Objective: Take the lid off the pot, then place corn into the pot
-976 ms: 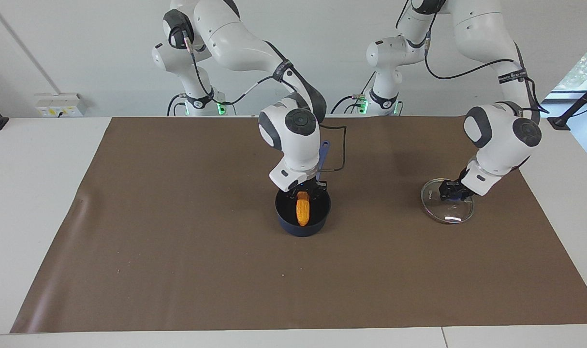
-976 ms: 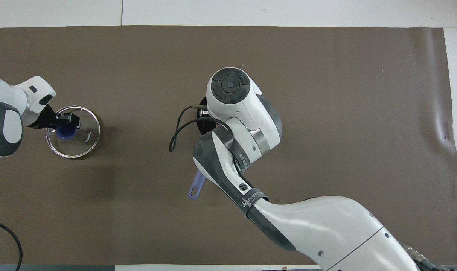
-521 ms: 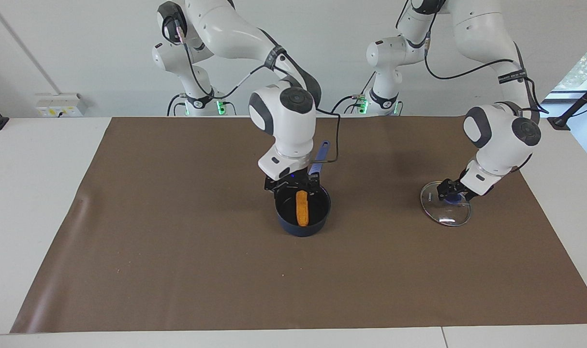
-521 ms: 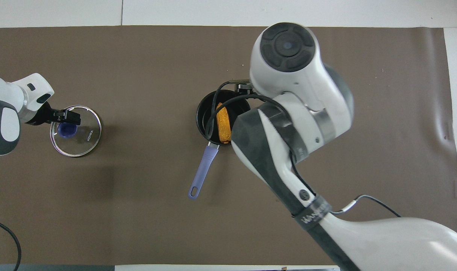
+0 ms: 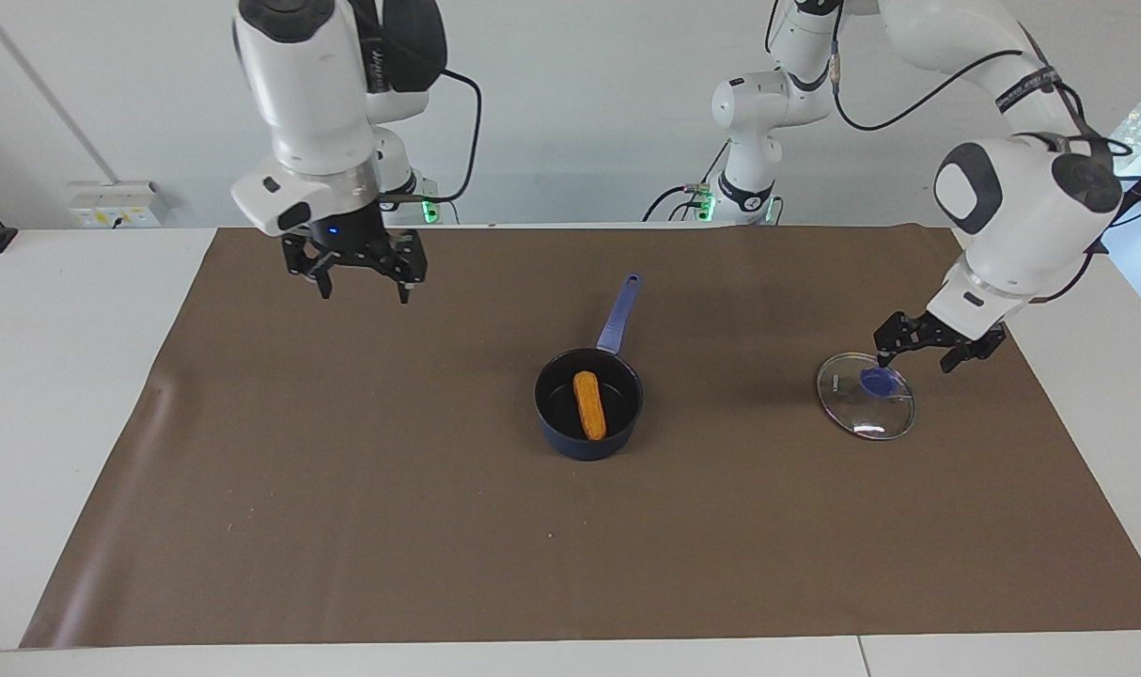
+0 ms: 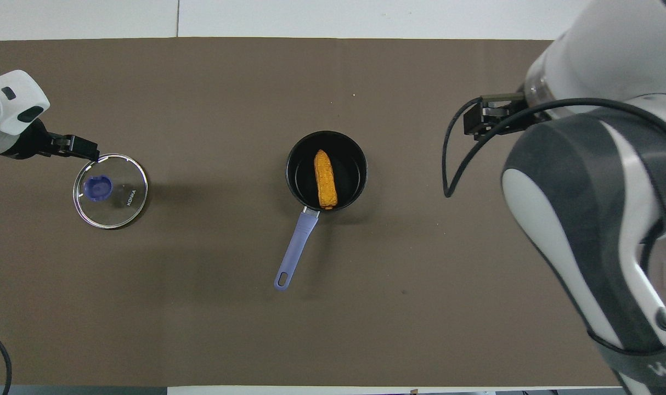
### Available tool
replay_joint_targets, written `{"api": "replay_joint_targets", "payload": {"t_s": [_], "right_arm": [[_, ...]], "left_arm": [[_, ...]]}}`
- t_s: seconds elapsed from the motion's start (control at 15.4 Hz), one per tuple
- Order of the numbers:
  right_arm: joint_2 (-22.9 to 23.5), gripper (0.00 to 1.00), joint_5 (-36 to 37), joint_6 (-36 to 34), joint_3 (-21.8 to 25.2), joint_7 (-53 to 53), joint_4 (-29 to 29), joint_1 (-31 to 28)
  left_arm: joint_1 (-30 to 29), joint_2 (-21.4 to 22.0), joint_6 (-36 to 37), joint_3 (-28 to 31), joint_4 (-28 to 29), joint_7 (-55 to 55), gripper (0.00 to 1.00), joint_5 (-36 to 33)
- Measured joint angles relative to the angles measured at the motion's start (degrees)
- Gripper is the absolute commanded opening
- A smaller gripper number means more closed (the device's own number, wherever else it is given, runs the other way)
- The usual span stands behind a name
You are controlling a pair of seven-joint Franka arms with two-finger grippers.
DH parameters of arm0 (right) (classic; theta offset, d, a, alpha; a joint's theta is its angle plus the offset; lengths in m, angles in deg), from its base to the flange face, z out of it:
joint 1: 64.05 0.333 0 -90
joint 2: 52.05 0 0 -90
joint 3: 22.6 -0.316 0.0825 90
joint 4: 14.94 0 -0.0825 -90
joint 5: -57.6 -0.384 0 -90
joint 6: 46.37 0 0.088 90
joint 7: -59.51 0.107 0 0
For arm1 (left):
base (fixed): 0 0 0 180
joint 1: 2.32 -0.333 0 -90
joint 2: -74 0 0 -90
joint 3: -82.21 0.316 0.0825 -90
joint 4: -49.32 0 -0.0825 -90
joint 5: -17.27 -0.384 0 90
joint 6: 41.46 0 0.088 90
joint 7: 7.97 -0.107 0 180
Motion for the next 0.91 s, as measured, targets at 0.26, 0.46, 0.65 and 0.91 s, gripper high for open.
{"api": "replay_joint_targets", "payload": {"t_s": [0.26,0.46,0.65,0.91], "right_arm": [[-4.20,1.00,-1.78,1.47,0.02,-7.50,5.09,-4.36],[-4.69,1.00,-4.74,1.38,1.48,-7.51,5.01,-4.48],[-4.82,1.00,-5.39,1.38,4.56,-7.82,5.15,-4.06],[-4.81,1.00,-5.40,1.08,4.82,-7.89,5.19,-3.86]], "left_arm": [[1.64,6.78,8.34,-0.02,0.58,0.84,1.00,0.00],[5.20,8.02,7.89,2.48,3.53,4.26,1.00,0.00],[8.30,7.66,6.65,5.60,4.62,5.51,1.00,0.00],[8.61,5.81,6.43,5.84,2.24,5.63,1.00,0.00]]}}
